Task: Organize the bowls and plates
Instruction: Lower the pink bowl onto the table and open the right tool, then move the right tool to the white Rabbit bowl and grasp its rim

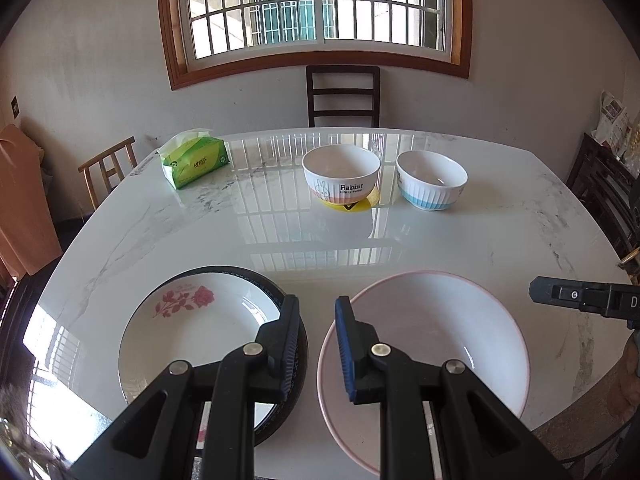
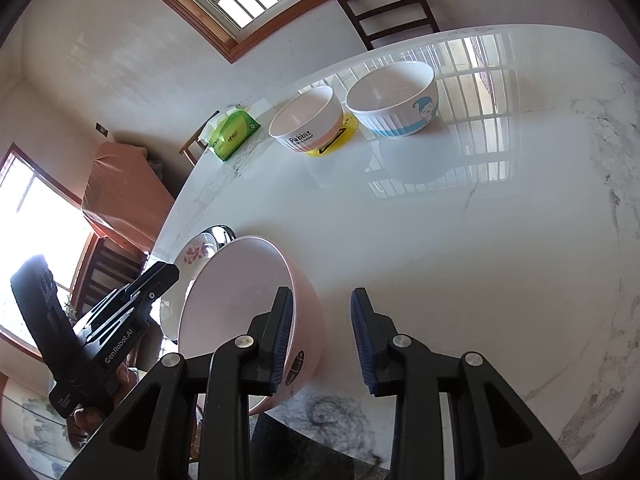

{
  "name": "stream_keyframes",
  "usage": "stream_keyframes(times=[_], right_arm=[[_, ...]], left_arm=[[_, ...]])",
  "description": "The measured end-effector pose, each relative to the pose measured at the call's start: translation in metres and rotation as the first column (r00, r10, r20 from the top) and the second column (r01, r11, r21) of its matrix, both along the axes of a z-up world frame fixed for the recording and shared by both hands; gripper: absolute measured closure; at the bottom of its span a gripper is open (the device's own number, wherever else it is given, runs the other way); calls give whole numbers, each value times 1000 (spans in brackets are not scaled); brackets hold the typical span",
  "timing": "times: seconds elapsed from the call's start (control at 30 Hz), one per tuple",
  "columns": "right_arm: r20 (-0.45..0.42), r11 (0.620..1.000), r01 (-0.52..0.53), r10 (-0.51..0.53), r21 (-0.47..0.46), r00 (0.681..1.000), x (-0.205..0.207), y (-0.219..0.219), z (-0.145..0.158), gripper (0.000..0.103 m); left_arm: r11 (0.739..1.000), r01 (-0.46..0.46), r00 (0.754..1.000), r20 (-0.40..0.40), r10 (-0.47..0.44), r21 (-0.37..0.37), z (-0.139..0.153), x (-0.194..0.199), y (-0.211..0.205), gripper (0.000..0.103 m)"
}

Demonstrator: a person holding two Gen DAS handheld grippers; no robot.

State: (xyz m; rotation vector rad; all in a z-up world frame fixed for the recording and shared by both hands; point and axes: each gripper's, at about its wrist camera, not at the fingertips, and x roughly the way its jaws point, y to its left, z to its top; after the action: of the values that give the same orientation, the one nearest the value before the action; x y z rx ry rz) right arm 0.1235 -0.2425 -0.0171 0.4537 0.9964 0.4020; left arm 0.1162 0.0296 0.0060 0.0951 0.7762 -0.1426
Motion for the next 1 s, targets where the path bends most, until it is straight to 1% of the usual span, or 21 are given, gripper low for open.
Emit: stream_keyframes(times=[0.17, 0.3, 0.37, 0.43, 0.53, 0.63, 0.77, 0.87, 1.0], right_arm=[[28, 1000, -10, 11, -8, 1000, 6, -2, 10, 73], [33, 1000, -21, 21, -9, 999, 13, -3, 14, 73], [36, 1000, -27, 27, -9, 999, 18, -3, 16, 73], [35, 999, -40, 40, -8, 999, 25, -1, 18, 73], [14, 998, -55, 55, 8, 998, 38, -1, 19, 73], [-4, 997, -68, 68, 20, 998, 56, 0, 23, 73], [-19, 996, -91, 92, 24, 996, 81, 4, 31, 73], [-46, 993, -113, 115, 41, 992, 99, 10, 34, 73], [-101, 988, -127, 136, 86, 986, 128, 17, 34, 74]], left_arm=[[1000, 15, 1000, -26, -15, -6, 2, 10, -2, 84], [999, 28, 997, -65, -30, -25, 3, 22, -2, 84], [998, 30, 994, -102, -36, -60, 4, 31, 0, 84], [993, 30, 988, -150, -47, -113, 6, 45, 4, 84], [983, 10, 976, -212, -49, -182, 10, 67, 10, 84], [976, -14, 965, -257, -43, -219, 14, 87, 14, 84], [976, -30, 958, -283, -33, -215, 20, 113, 14, 84], [976, -36, 951, -309, -32, -214, 23, 133, 10, 83], [968, -37, 941, -335, -50, -248, 24, 165, 9, 83]])
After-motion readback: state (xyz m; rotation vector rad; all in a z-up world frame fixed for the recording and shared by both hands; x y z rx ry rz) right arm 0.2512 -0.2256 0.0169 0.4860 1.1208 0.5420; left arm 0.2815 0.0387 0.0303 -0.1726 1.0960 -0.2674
